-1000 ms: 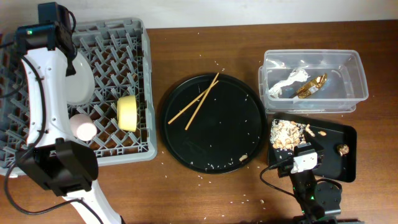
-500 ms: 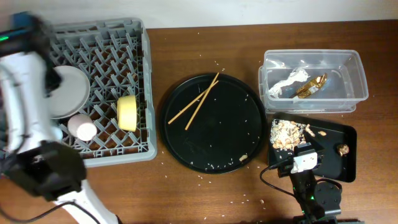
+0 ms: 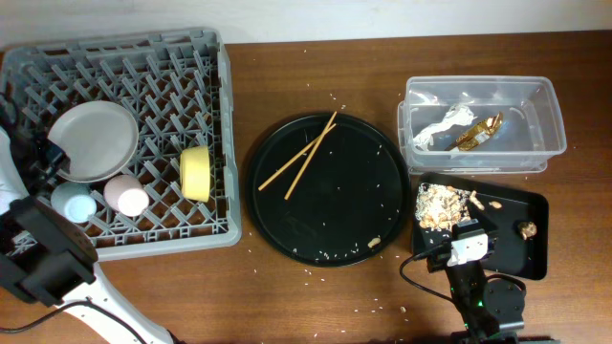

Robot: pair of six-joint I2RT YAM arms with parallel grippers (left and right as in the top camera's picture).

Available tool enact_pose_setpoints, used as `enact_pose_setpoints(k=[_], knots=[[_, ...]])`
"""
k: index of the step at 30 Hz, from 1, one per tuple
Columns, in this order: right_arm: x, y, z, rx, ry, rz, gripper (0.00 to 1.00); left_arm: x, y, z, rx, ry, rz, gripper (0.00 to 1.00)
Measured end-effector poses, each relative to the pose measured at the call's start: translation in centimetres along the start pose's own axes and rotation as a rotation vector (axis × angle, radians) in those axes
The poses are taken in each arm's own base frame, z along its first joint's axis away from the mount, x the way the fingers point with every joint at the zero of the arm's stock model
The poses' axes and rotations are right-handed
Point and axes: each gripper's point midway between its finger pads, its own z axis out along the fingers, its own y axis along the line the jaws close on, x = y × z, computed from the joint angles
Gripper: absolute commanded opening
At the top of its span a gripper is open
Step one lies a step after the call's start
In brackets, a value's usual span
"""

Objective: Sort waste into correct bins and load items into the dishwasher rack
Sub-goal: 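Stand the white plate upright in the rack with the left gripper, then release the plate and withdraw the left gripper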

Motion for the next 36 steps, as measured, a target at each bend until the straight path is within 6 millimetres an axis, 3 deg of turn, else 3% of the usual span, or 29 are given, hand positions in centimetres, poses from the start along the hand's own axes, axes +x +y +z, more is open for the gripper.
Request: enact_pose_setpoints(k=[1, 7, 8, 11, 13, 14, 20, 23, 27, 34, 36], knots=[[0.0, 0.0, 0.0, 0.000, 0.000, 0.000, 0.99, 0.1, -0.1, 0.4, 0.005, 0.006, 0.003, 0.00], [0.0, 0.0, 0.0, 0.000, 0.000, 0.000, 0.98, -0.1, -0.5, -0.9, 0.041, -0.018, 0.004, 0.00], [0.0, 0.0, 0.0, 0.000, 0.000, 0.000, 0.98, -0.3, -0.5, -1.9, 0.050, -0.046, 0.004, 0.00], [0.0, 0.0, 0.0, 0.000, 0.000, 0.000, 0.98, -0.8, 0.0, -7.8, 0.054, -0.207, 0.005, 0.00], [0.0, 0.0, 0.0, 0.000, 0.000, 0.000, 0.98, -0.2, 0.5, -13.0, -0.004, -0.351, 0.021, 0.00], [0.0, 0.0, 0.0, 0.000, 0.000, 0.000, 0.98, 0.2, 0.2, -14.7, -0.040, -0.403, 0.040, 0.00], [0.0, 0.0, 0.0, 0.000, 0.000, -0.001, 0.98, 1.2, -2.3, -17.1, -0.332, -0.569, 0.123, 0.00], [0.0, 0.0, 0.0, 0.000, 0.000, 0.000, 0.98, 1.8, -3.4, -17.4, -0.393, -0.614, 0.131, 0.00], [0.0, 0.0, 0.0, 0.000, 0.000, 0.000, 0.99, 4.0, -6.7, -15.5, -0.463, -0.650, 0.214, 0.00], [0.0, 0.0, 0.0, 0.000, 0.000, 0.000, 0.98, 4.3, -6.8, -14.7, -0.554, -0.700, 0.213, 0.00], [0.0, 0.0, 0.0, 0.000, 0.000, 0.000, 0.98, 4.4, -6.7, -13.5, -0.568, -0.690, 0.220, 0.00]])
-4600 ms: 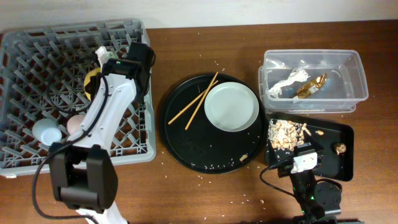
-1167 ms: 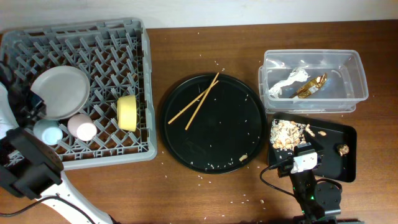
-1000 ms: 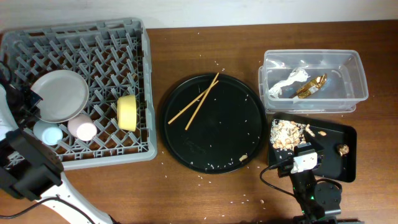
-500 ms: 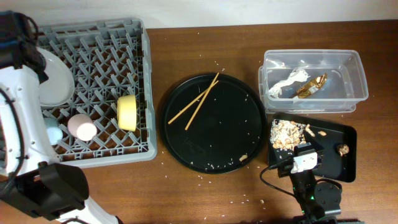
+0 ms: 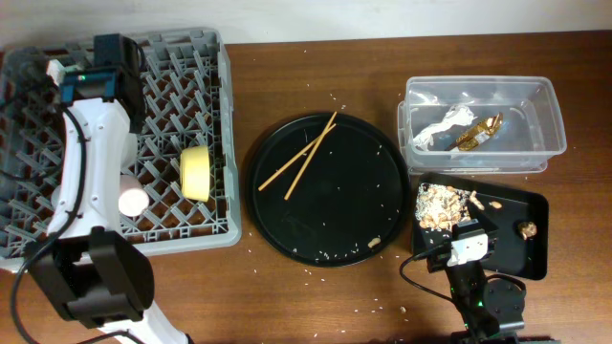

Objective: Sort waste into correct bins and load items into the dishwasher rack
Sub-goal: 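Release the plate and withdraw the left gripper, then grasp one wooden chopstick with the left gripper and place it in the rack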

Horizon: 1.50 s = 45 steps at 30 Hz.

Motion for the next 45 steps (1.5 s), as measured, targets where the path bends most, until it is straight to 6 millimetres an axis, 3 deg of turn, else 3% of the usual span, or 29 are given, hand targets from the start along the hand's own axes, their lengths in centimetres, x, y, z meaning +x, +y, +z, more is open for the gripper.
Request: enact_pose_setpoints(k=[5, 7, 9, 11, 12, 16, 20, 23, 24, 26, 27, 28, 29, 31, 33, 36, 39, 43, 45], knots=[[0.0, 0.0, 0.0, 0.000, 0.000, 0.000, 0.98, 0.8, -0.4, 0.5, -0.006, 0.014, 0.021, 0.00], [0.0, 0.0, 0.0, 0.000, 0.000, 0.000, 0.98, 0.8, -0.7, 0.5, 0.009, 0.016, 0.015, 0.09], [0.0, 0.0, 0.0, 0.000, 0.000, 0.000, 0.98, 0.8, -0.9, 0.4, 0.020, 0.016, 0.008, 0.40], [0.0, 0.0, 0.0, 0.000, 0.000, 0.000, 0.98, 0.9, -1.4, 0.2, 0.038, 0.020, 0.009, 0.52], [0.0, 0.0, 0.0, 0.000, 0.000, 0.001, 0.99, 1.2, -1.8, 0.1, 0.058, 0.033, 0.014, 0.68], [0.0, 0.0, 0.0, 0.000, 0.000, 0.000, 0.98, 2.4, -4.1, -1.6, 0.268, 0.132, 0.057, 0.66], [0.0, 0.0, 0.0, 0.000, 0.000, 0.000, 0.98, 2.2, -6.6, -8.4, 0.668, 0.158, 0.056, 0.62], [0.0, 0.0, 0.0, 0.000, 0.000, 0.000, 0.98, 4.6, -12.7, -15.7, 0.976, 0.133, 0.257, 0.57], [0.0, 0.0, 0.0, 0.000, 0.000, 0.000, 0.98, 7.5, -16.5, -19.4, 1.080, 0.092, 0.450, 0.56], [0.0, 0.0, 0.0, 0.000, 0.000, 0.001, 0.98, 11.4, -20.2, -22.0, 1.121, 0.065, 0.654, 0.53], [0.0, 0.0, 0.0, 0.000, 0.000, 0.000, 0.98, 14.6, -23.5, -23.3, 1.133, 0.043, 0.787, 0.50], [0.0, 0.0, 0.0, 0.000, 0.000, 0.000, 0.98, 17.6, -26.0, -23.9, 1.125, 0.034, 0.895, 0.48], [0.0, 0.0, 0.0, 0.000, -0.001, 0.000, 0.99, 19.2, -27.5, -23.7, 1.107, 0.022, 0.952, 0.46], [0.0, 0.0, 0.0, 0.000, -0.001, 0.000, 0.98, 21.5, -31.5, -22.6, 1.070, -0.022, 1.015, 0.44], [0.0, 0.0, 0.0, 0.000, -0.001, 0.001, 0.98, 22.0, -32.9, -21.5, 1.053, -0.035, 1.024, 0.44], [0.0, 0.0, 0.0, 0.000, -0.001, 0.000, 0.98, 21.3, -33.6, -21.2, 1.056, -0.059, 1.003, 0.29], [0.0, 0.0, 0.0, 0.000, -0.001, 0.000, 0.98, 24.3, -33.7, -20.5, 1.095, 0.053, 1.067, 0.23], [0.0, 0.0, 0.0, 0.000, -0.001, 0.000, 0.99, 25.7, -33.9, -21.4, 1.128, 0.075, 1.096, 0.23], [0.0, 0.0, 0.0, 0.000, -0.001, 0.000, 0.98, 26.4, -34.1, -21.4, 1.128, 0.085, 1.108, 0.09]])
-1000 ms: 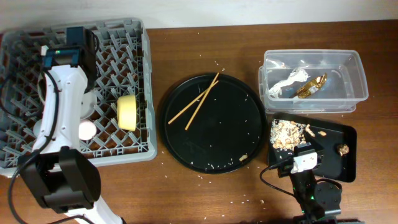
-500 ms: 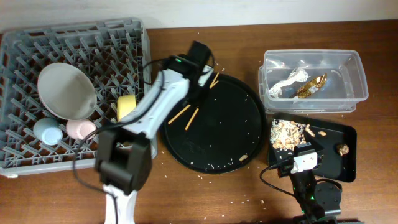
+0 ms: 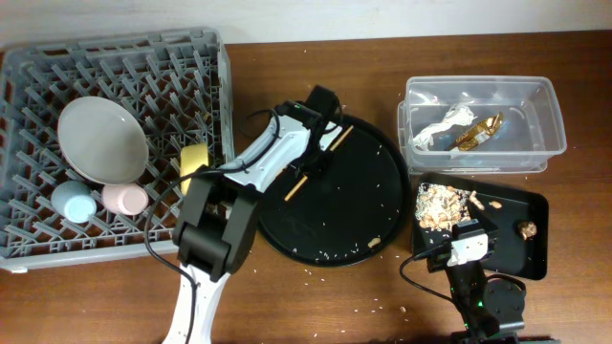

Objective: Sort waste into correct bins and load items into the dishwasher rack
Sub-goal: 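Grasp one wooden chopstick with the left gripper and place it in the rack, then grasp the second chopstick with the left gripper and place it in the rack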

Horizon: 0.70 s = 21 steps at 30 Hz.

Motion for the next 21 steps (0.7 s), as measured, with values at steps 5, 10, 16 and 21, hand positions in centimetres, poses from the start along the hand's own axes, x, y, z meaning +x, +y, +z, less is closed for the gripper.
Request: enact_pose_setpoints(k=[5, 10, 16, 21], knots=[[0.0, 0.0, 0.0, 0.000, 0.000, 0.001, 0.98, 0.8, 0.2, -0.1, -0.004, 0.053, -0.001, 0.00], [-0.1, 0.0, 0.0, 0.000, -0.003, 0.001, 0.98, -0.2, 1.1, -8.3, -0.009, 0.099, -0.045, 0.00], [0.0, 0.0, 0.0, 0.001, -0.001, 0.000, 0.98, 0.3, 15.9, -18.3, -0.085, -0.122, -0.563, 0.00], [0.0, 0.0, 0.0, 0.001, -0.001, 0.001, 0.98, 1.3, 19.6, -14.4, -0.109, -0.098, -0.708, 0.00]])
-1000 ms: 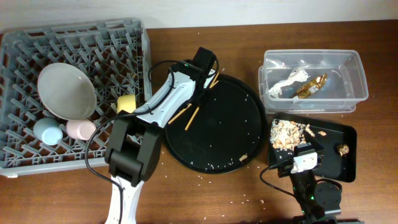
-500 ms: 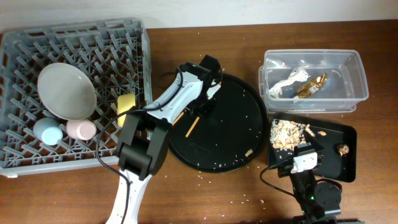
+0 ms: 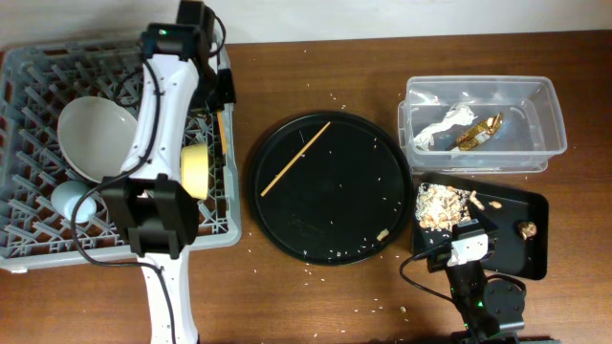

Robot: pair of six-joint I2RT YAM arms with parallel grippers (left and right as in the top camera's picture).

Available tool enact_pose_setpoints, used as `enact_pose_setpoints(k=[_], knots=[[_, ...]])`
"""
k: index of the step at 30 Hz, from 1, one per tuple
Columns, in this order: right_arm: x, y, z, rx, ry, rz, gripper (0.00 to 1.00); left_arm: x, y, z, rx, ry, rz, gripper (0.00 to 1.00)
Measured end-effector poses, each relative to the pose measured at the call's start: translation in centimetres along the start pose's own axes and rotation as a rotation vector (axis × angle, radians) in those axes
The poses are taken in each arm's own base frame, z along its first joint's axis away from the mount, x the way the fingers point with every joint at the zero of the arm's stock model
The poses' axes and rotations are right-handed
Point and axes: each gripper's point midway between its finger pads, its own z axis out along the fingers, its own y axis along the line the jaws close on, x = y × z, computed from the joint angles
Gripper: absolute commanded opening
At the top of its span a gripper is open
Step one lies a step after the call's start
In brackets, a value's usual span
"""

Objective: Sort waste into correct bins and load items into the dishwasher rack
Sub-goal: 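Grasp the second chopstick with the left gripper and place it in the rack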

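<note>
The grey dishwasher rack (image 3: 57, 250) on the left holds a grey plate (image 3: 96, 139), a blue cup (image 3: 69, 201) and a yellow cup (image 3: 196, 172). My left gripper (image 3: 221, 103) is over the rack's right edge, shut on a wooden chopstick (image 3: 221, 124) whose short end shows below the fingers. A second chopstick (image 3: 295, 159) lies slanted on the round black tray (image 3: 335, 244). My right gripper (image 3: 469, 247) rests at the bottom right by the black scrap bin; its jaws cannot be made out.
A clear plastic bin (image 3: 478, 91) with wrappers stands at the right. In front of it lies a black bin (image 3: 531, 258) with food scraps. Crumbs are scattered over the round tray and the wooden table (image 3: 316, 76). My left arm crosses the rack's middle.
My left gripper was on the two chopsticks at the round tray's top left. Now it is over the rack's right edge with one chopstick; one remains on the tray. The right arm is unchanged.
Both chopsticks lay crossed on the tray while my left arm was at the rack's left side, then over its top. Then the gripper was down on the chopsticks. Now one chopstick is at the rack in the gripper and one is left on the tray.
</note>
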Motion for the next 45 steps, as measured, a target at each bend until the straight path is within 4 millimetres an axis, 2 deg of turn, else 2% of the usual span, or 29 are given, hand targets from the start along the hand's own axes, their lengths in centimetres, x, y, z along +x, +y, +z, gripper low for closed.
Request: enact_pose_setpoints(k=[2, 4, 10, 11, 12, 13, 14, 15, 16, 18, 19, 21, 23, 25, 26, 28, 29, 30, 32, 34, 35, 37, 38, 39, 40, 41, 42, 43, 45], knots=[[0.0, 0.0, 0.0, 0.000, 0.000, 0.000, 0.98, 0.4, 1.0, 1.4, -0.078, 0.018, -0.021, 0.00], [0.0, 0.0, 0.0, 0.000, 0.000, 0.000, 0.98, -0.2, 2.5, 1.6, -0.163, -0.015, -0.045, 0.00], [0.0, 0.0, 0.0, 0.000, 0.000, 0.000, 0.98, -0.7, 2.9, 2.1, -0.194, -0.039, -0.021, 0.00], [0.0, 0.0, 0.0, 0.000, 0.000, 0.000, 0.98, -0.8, 2.9, 2.4, -0.194, -0.039, 0.008, 0.12], [0.0, 0.0, 0.0, 0.000, 0.000, -0.001, 0.98, -0.5, 2.9, 2.6, -0.199, -0.026, 0.032, 0.43], [0.0, 0.0, 0.0, 0.000, 0.000, -0.001, 0.98, -0.2, 2.9, 2.7, -0.197, -0.013, 0.051, 0.52], [0.0, 0.0, 0.0, 0.000, 0.000, 0.000, 0.98, 0.0, 2.8, 2.8, -0.186, -0.001, 0.066, 0.50], [0.0, 0.0, 0.0, 0.000, 0.000, -0.001, 0.99, 0.6, 2.4, 2.5, -0.165, 0.026, 0.073, 0.45], [0.0, 0.0, 0.0, 0.000, 0.000, -0.001, 0.99, 0.8, 1.9, 1.7, -0.135, 0.034, 0.075, 0.45], [0.0, 0.0, 0.0, 0.000, -0.001, -0.001, 0.98, 0.2, 0.3, -1.6, -0.072, -0.009, 0.085, 0.45], [0.0, 0.0, 0.0, 0.000, 0.000, 0.000, 0.99, -0.1, -1.9, -4.0, -0.030, -0.059, 0.118, 0.45], [0.0, 0.0, 0.0, 0.000, 0.000, 0.000, 0.98, 1.3, -6.3, -4.6, 0.003, -0.067, 0.230, 0.46], [0.0, 0.0, 0.0, 0.000, 0.000, -0.001, 0.99, 4.3, -11.4, -2.3, -0.017, -0.032, 0.382, 0.45], [0.0, 0.0, 0.0, 0.000, 0.001, 0.000, 0.98, 6.0, -13.8, 1.8, -0.043, -0.017, 0.475, 0.41], [0.0, 0.0, 0.0, 0.000, 0.001, 0.000, 0.98, 7.0, -14.0, 3.8, -0.053, 0.008, 0.512, 0.41], [0.0, 0.0, 0.0, -0.001, 0.001, -0.001, 0.99, 10.5, -13.0, 8.2, -0.080, 0.123, 0.576, 0.41], [0.0, 0.0, 0.0, 0.000, 0.001, -0.001, 0.99, 11.3, -12.7, 9.3, -0.085, 0.145, 0.596, 0.38], [0.0, 0.0, 0.0, 0.000, 0.001, -0.001, 0.99, 11.1, -12.9, 10.2, -0.076, 0.123, 0.617, 0.35], [0.0, 0.0, 0.0, 0.000, 0.001, -0.001, 0.98, 12.1, -12.4, 11.7, -0.073, 0.141, 0.648, 0.23], [0.0, 0.0, 0.0, 0.000, 0.001, 0.000, 0.98, 12.3, -12.9, 11.9, -0.034, 0.134, 0.659, 0.00], [0.0, 0.0, 0.0, -0.001, 0.001, -0.001, 0.98, 12.7, -13.2, 11.9, -0.008, 0.141, 0.659, 0.00], [0.0, 0.0, 0.0, -0.001, 0.001, -0.001, 0.98, 13.4, -13.2, 11.7, 0.007, 0.170, 0.663, 0.00], [0.0, 0.0, 0.0, 0.000, 0.001, -0.001, 0.98, 14.7, -12.3, 11.1, -0.005, 0.242, 0.661, 0.00], [0.0, 0.0, 0.0, 0.000, 0.001, -0.001, 0.99, 15.4, -11.7, 10.2, -0.020, 0.307, 0.648, 0.00], [0.0, 0.0, 0.0, 0.000, 0.000, -0.001, 0.98, 15.3, -11.5, 8.6, -0.025, 0.339, 0.634, 0.00], [0.0, 0.0, 0.0, 0.000, 0.001, 0.000, 0.98, 14.2, -11.7, 6.4, -0.019, 0.334, 0.616, 0.00], [0.0, 0.0, 0.0, 0.000, 0.000, 0.000, 0.98, 12.1, -12.1, 3.8, 0.003, 0.272, 0.595, 0.00], [0.0, 0.0, 0.0, 0.000, 0.000, -0.001, 0.99, 9.3, -11.7, 0.3, 0.019, 0.180, 0.543, 0.00], [0.0, 0.0, 0.0, 0.000, 0.001, -0.001, 0.98, 6.4, -9.8, -3.2, 0.011, 0.084, 0.441, 0.00]])
